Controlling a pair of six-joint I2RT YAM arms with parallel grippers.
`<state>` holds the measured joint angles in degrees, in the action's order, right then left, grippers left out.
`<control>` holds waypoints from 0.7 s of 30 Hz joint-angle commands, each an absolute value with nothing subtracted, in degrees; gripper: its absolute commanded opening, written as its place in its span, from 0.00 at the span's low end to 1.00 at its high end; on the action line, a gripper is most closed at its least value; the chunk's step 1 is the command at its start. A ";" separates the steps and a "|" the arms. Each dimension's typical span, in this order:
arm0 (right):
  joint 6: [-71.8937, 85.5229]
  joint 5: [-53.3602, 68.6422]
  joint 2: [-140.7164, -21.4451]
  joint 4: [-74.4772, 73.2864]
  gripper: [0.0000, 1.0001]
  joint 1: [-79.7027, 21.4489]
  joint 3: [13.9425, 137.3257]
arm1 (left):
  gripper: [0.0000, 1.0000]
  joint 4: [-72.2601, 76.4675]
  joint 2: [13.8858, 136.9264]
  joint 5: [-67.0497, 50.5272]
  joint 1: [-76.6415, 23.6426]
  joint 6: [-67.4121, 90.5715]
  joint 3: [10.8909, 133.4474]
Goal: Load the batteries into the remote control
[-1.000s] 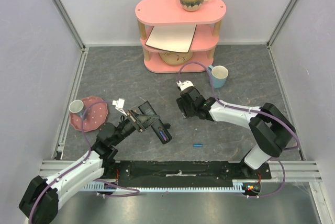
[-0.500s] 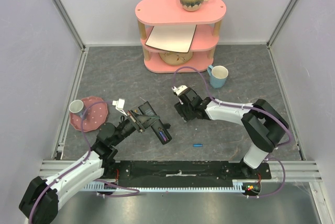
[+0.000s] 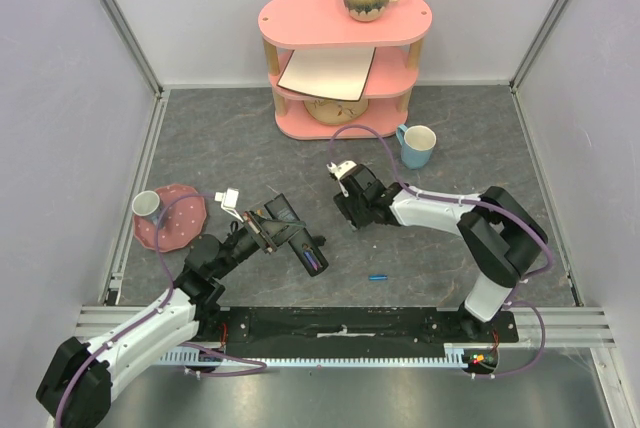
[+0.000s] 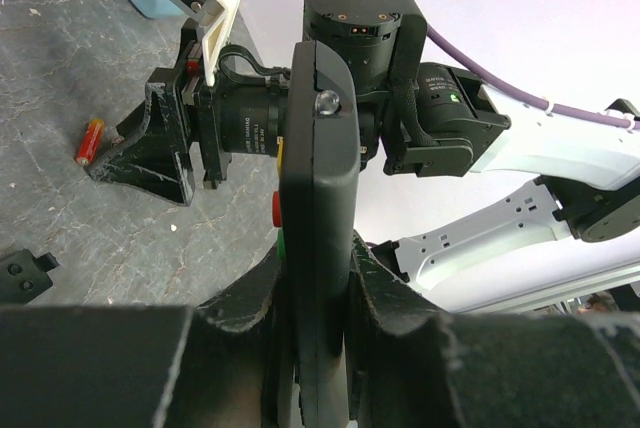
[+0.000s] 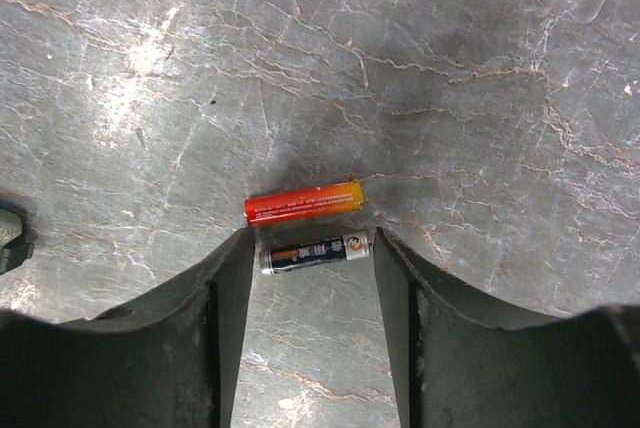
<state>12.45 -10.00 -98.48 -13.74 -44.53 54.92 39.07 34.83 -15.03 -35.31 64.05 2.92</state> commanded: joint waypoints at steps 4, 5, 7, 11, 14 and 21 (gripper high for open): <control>13.45 -7.82 -98.61 -13.27 0.54 -42.98 54.41 | 0.02 40.61 34.63 -14.94 -35.07 61.79 0.35; 13.71 -7.65 -98.44 -13.18 0.54 -42.89 54.32 | 0.02 40.61 34.63 -14.85 -35.07 61.79 0.26; 14.32 -7.12 -98.35 -12.92 0.53 -42.72 53.62 | 0.02 40.52 34.37 -14.85 -35.07 61.79 0.18; 15.12 -6.86 -97.65 -12.30 0.51 -42.63 52.47 | 0.02 40.52 34.45 -14.85 -35.07 61.96 0.00; 16.78 -7.03 -96.95 -11.95 0.43 -42.37 51.59 | 0.02 40.69 34.54 -14.85 -35.07 62.05 0.00; 34.34 -15.80 -87.82 -11.08 0.00 -41.84 47.91 | 0.02 41.22 34.89 -14.85 -35.07 62.23 0.00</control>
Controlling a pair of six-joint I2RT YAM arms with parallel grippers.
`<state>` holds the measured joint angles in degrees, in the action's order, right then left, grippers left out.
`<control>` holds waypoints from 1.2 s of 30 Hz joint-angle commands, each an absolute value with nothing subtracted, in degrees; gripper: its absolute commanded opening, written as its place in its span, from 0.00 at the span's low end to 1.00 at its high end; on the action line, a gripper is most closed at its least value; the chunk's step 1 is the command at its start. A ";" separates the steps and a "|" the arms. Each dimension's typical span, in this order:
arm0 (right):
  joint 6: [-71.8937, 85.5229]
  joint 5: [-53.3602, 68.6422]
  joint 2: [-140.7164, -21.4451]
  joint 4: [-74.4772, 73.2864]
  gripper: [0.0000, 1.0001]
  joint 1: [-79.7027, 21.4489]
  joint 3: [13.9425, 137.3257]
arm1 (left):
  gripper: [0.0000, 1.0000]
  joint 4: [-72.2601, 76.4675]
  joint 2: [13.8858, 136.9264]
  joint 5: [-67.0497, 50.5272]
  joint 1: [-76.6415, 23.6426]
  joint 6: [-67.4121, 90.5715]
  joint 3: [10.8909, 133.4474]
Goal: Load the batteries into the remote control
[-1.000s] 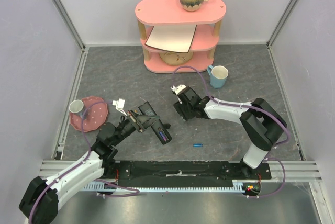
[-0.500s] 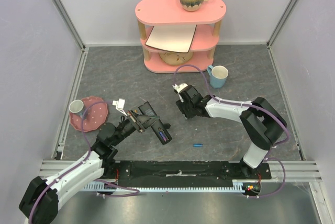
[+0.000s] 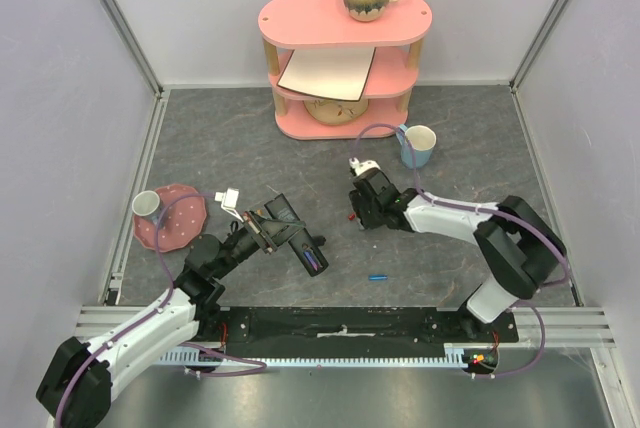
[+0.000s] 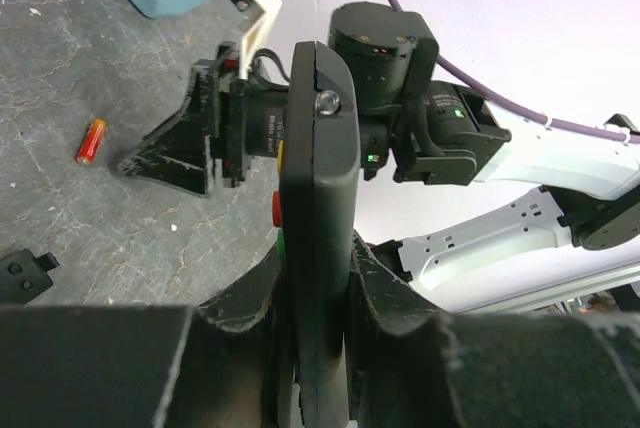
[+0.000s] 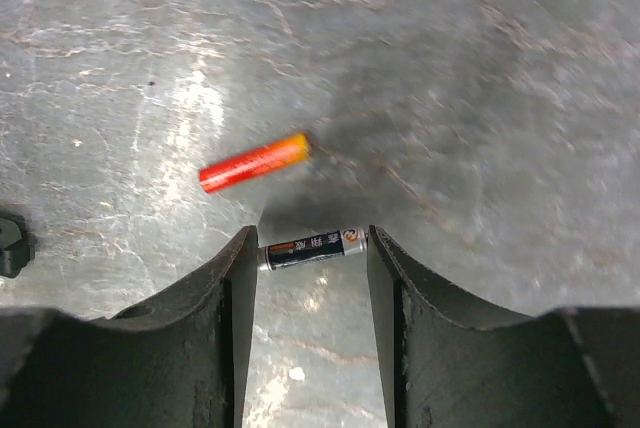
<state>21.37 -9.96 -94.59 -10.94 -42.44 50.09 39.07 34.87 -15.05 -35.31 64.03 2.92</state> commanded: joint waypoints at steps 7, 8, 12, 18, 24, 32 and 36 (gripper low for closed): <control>49.55 -20.02 -80.95 -12.39 0.00 -41.57 45.54 | 0.02 42.27 34.98 -15.29 -35.07 62.49 0.00; 51.48 -20.91 -79.99 -12.39 0.00 -41.40 44.92 | 0.02 42.28 34.81 -15.29 -35.07 62.49 0.00; 62.73 -25.13 -79.72 -13.79 0.00 -40.96 42.10 | 0.02 42.10 34.19 -14.94 -35.07 62.84 0.00; 76.81 -32.95 -81.12 -19.94 0.00 -40.96 40.52 | 0.02 41.92 33.22 -15.03 -35.07 62.93 -1.32; 78.13 -33.14 -83.58 -20.13 0.00 -40.87 40.87 | 0.02 41.75 33.31 -14.68 -35.07 62.93 -1.32; 77.61 -31.20 -87.62 -20.74 0.31 -40.87 42.19 | 0.02 41.92 33.84 -14.94 -35.07 63.11 -1.23; 75.07 -29.89 -88.15 -20.92 0.47 -40.78 43.50 | 0.02 42.89 33.22 -15.12 -35.07 62.67 -1.67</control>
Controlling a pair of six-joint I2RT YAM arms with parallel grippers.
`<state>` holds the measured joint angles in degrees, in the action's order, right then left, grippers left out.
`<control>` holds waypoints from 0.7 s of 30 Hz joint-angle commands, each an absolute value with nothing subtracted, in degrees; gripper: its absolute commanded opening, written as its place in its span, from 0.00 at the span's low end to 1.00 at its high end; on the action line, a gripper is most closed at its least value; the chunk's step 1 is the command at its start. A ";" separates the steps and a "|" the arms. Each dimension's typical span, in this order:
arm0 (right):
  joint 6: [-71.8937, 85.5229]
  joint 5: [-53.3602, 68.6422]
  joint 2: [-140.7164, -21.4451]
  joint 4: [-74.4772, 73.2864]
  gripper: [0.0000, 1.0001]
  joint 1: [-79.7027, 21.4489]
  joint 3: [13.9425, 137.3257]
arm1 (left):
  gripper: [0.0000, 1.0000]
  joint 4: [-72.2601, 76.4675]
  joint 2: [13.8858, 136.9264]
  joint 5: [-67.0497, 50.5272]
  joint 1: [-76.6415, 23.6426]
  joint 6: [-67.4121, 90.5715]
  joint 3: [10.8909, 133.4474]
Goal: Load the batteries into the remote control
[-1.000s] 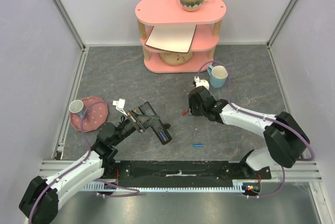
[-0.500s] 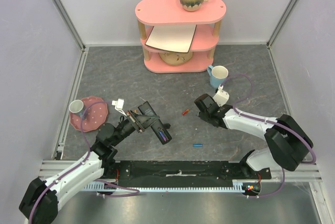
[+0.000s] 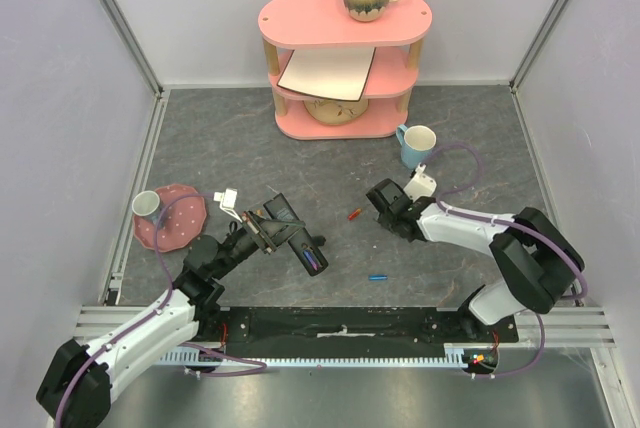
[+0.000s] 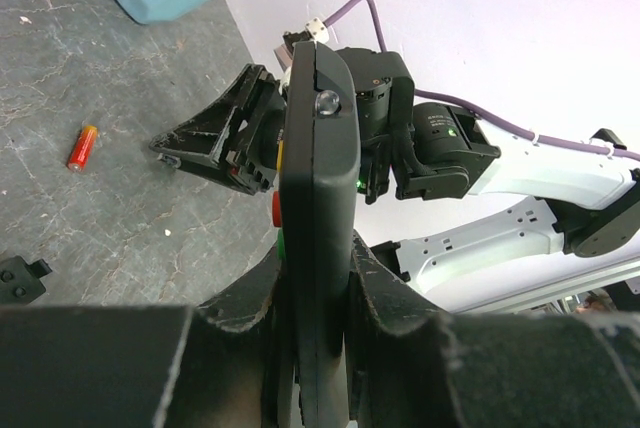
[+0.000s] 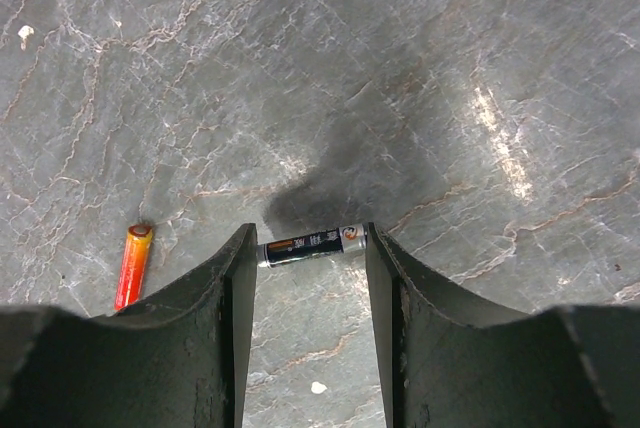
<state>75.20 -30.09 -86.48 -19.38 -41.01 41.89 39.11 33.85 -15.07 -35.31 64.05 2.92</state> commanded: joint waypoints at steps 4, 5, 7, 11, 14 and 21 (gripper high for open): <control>71.56 -28.83 -87.54 -22.06 0.65 -40.87 45.96 | 0.02 42.36 33.05 -15.12 -35.07 62.58 -1.67; 70.85 -28.83 -87.19 -22.76 0.71 -40.87 47.01 | 0.02 42.36 33.22 -15.12 -35.07 62.58 -1.58; 68.74 -28.83 -86.84 -23.81 0.76 -40.78 47.90 | 0.02 42.62 33.66 -15.21 -35.07 62.58 -1.41; 60.76 -29.27 -85.17 -24.79 0.77 -40.87 50.53 | 0.02 42.98 34.45 -15.73 -35.07 62.58 -1.14; 42.59 -27.35 -84.29 -22.33 0.76 -40.96 51.94 | 0.02 42.89 34.28 -15.91 -35.07 62.58 -1.14; 18.64 -15.66 -82.79 -18.98 0.63 -40.87 49.22 | 0.02 42.80 34.36 -16.35 -35.07 62.49 -1.14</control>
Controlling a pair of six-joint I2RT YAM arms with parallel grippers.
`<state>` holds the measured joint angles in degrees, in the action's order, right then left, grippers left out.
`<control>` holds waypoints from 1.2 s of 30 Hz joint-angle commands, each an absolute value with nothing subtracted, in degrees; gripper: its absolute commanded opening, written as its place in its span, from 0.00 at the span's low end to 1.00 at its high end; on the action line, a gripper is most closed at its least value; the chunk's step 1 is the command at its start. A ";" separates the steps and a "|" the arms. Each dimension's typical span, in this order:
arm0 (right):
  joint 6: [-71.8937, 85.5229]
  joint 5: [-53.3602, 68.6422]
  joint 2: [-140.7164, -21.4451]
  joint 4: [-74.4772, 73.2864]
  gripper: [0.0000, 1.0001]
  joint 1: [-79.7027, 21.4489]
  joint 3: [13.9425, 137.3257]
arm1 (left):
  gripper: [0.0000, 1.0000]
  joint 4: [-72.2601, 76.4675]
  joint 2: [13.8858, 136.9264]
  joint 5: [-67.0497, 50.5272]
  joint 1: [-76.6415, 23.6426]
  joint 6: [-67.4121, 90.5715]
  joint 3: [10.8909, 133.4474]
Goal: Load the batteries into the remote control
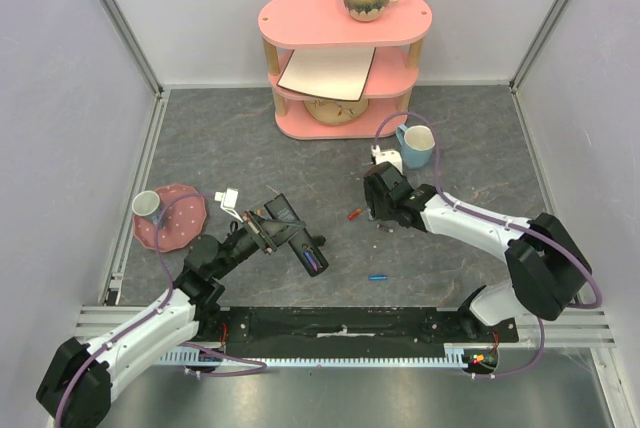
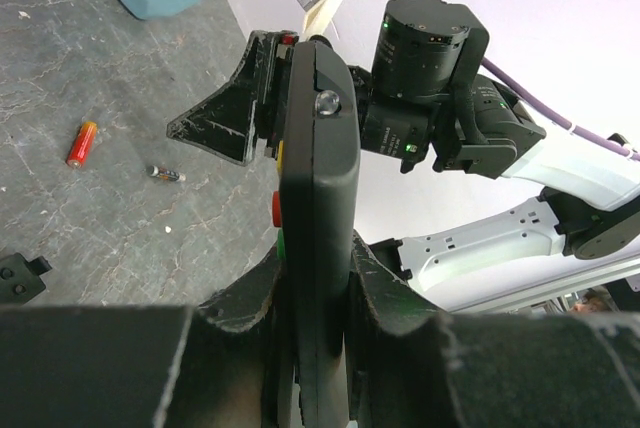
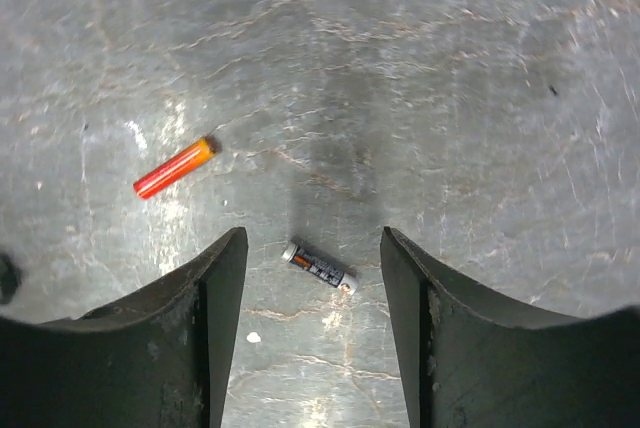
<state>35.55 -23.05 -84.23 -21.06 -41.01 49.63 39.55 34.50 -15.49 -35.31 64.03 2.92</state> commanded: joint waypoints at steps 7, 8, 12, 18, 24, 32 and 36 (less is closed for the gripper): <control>16.52 -10.63 -85.95 -20.48 0.57 -40.87 47.37 | 0.02 42.89 34.02 -16.96 -35.07 62.67 -1.32; 16.52 -11.07 -86.13 -20.57 0.58 -40.96 47.37 | 0.02 42.98 33.93 -16.79 -35.07 62.84 -1.32; 16.87 -14.32 -88.41 -20.57 0.57 -40.87 47.29 | 0.02 42.89 33.58 -17.05 -35.07 63.02 -1.67; 17.84 -14.77 -90.88 -19.69 0.54 -40.69 46.67 | 0.02 42.98 33.31 -16.61 -35.07 63.28 -2.11; 19.51 -14.07 -90.09 -19.42 0.39 -40.43 45.88 | 0.02 42.80 33.13 -16.61 -35.07 63.37 -2.29; 31.98 -12.31 -85.88 -13.63 0.29 -40.43 41.76 | 0.02 43.33 33.75 -16.35 -35.07 63.46 -2.55; 34.10 -12.66 -84.90 -11.95 0.24 -40.34 40.43 | 0.02 43.33 33.66 -16.43 -35.16 63.46 -2.55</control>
<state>29.19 -13.32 -86.52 -14.66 -40.64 41.98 39.55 33.87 -15.70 -35.31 64.05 2.92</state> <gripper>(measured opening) 0.251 0.266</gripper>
